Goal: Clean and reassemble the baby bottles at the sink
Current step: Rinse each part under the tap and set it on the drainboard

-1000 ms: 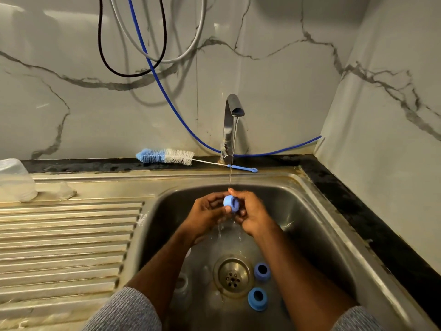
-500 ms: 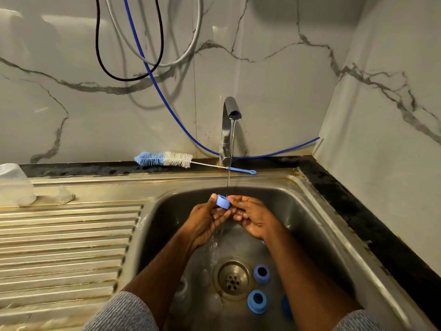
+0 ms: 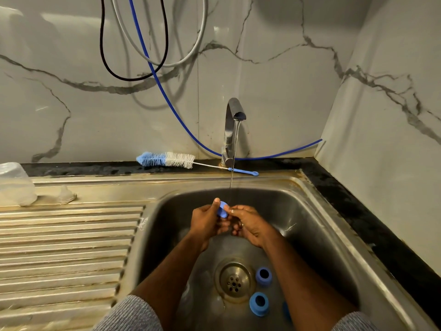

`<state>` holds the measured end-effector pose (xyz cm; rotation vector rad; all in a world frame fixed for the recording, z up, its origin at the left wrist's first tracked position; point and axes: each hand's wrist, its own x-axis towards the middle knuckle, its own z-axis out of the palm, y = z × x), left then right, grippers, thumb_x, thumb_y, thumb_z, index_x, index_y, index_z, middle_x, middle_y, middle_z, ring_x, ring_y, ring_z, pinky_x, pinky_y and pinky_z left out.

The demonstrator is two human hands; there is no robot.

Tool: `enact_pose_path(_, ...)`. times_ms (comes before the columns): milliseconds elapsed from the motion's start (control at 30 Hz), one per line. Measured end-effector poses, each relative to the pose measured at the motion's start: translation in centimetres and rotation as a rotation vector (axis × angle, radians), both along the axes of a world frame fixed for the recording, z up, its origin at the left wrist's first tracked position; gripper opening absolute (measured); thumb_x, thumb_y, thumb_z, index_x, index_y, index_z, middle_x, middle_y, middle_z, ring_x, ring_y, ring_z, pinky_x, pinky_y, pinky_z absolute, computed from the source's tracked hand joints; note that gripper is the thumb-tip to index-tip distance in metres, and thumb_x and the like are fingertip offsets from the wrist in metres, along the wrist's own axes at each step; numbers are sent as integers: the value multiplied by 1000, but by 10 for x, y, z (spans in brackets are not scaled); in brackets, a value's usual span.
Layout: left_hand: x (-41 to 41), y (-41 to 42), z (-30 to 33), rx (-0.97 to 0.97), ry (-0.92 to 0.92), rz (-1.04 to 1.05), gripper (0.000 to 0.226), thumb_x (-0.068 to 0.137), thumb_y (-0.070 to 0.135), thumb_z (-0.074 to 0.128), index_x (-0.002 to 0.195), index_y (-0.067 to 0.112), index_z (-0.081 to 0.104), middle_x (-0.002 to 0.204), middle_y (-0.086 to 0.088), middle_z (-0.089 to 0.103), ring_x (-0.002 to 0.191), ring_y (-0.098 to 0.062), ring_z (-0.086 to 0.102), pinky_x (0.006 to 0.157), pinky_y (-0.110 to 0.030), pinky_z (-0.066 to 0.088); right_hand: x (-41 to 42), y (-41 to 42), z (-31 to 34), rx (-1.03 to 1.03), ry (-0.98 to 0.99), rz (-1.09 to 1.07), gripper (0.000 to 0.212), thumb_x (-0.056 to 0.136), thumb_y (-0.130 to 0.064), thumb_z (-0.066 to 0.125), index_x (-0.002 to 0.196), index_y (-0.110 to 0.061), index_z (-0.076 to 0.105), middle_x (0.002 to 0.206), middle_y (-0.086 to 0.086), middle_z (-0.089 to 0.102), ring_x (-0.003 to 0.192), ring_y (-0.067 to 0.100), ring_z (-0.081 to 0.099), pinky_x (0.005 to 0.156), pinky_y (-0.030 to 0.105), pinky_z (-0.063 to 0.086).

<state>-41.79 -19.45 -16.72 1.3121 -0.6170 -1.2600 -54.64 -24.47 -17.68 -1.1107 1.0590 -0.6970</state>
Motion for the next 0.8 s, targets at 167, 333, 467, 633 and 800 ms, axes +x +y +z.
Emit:
enact_pose_path(167,2,2,0,-27,-2,-69,34,107,25,48,111,-1,69,95,-18,75,72,-18,74,60,-25,58,-1,-1,2,-106,30,-69,4,92,-21,70,94,-24,72,92,6,76,77,22,73,61,31,57)
enact_pose_path(333,1,2,-5,-71,-88,-107,37,108,26,45,106,-1,71,90,-17,74,71,-15,73,61,-24,56,-4,1,0,-125,16,-54,9,89,-14,74,83,-21,72,93,9,77,83,23,75,64,31,57)
enact_pose_path(467,0,-1,-7,-139,-138,-127,38,108,26,43,106,1,72,90,-16,76,75,-20,74,62,-27,57,0,2,1,-158,-10,-90,12,90,-21,74,86,-11,70,86,13,76,75,25,71,69,37,57)
enact_pose_path(633,0,-4,-10,-189,-362,-111,33,109,23,43,114,5,70,101,-15,75,90,-26,74,78,-41,62,16,5,1,-192,97,-190,21,95,-28,66,80,-14,71,79,8,72,75,23,69,63,31,56)
enact_pose_path(800,4,-2,-4,-273,-352,-140,29,105,17,51,126,5,66,112,-13,73,102,-24,72,94,-47,58,24,-3,5,-29,70,-279,21,99,-32,60,88,-19,70,96,12,74,95,28,72,88,41,60)
